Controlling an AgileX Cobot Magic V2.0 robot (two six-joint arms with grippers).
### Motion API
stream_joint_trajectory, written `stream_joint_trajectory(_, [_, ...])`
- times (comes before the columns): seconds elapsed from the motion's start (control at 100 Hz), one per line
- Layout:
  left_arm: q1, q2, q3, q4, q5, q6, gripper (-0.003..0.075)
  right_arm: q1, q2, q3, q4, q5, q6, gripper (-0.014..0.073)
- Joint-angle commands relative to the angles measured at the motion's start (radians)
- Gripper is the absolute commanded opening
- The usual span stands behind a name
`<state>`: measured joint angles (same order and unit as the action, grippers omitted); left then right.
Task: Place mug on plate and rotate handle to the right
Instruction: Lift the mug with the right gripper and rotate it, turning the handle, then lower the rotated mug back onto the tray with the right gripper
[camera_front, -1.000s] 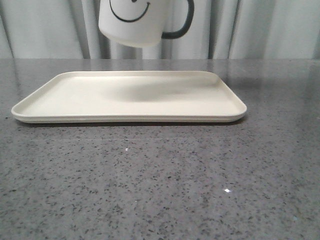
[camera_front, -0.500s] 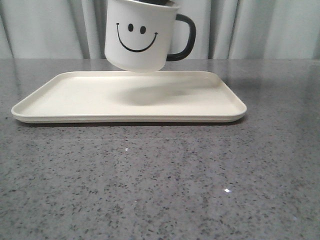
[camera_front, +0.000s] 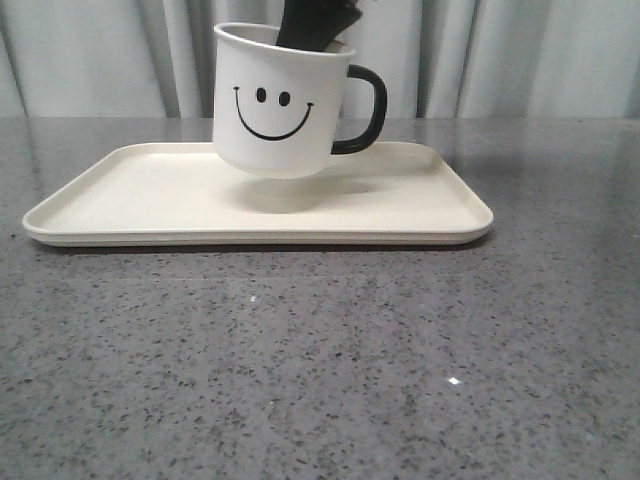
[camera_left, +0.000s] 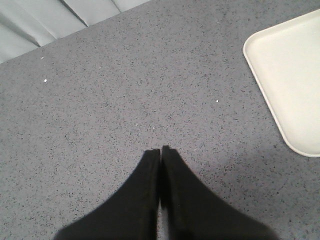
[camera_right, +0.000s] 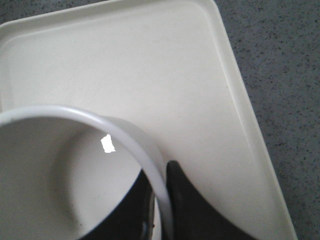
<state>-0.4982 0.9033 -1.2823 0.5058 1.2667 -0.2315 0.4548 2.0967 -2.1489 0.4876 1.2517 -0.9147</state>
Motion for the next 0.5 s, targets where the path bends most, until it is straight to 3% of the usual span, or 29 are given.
stream_joint_trajectory(0.0, [-0.008, -0.005, -0.022, 0.025, -0.008, -0.012, -0.002, 0.003, -0.049, -0.024, 0.041, 0.084, -0.003, -0.006])
stream_joint_trajectory(0.49, [-0.008, -0.005, -0.022, 0.025, -0.008, -0.012, -0.002, 0.003, -0.029, 0.016, 0.045, 0.084, -0.001, -0.006])
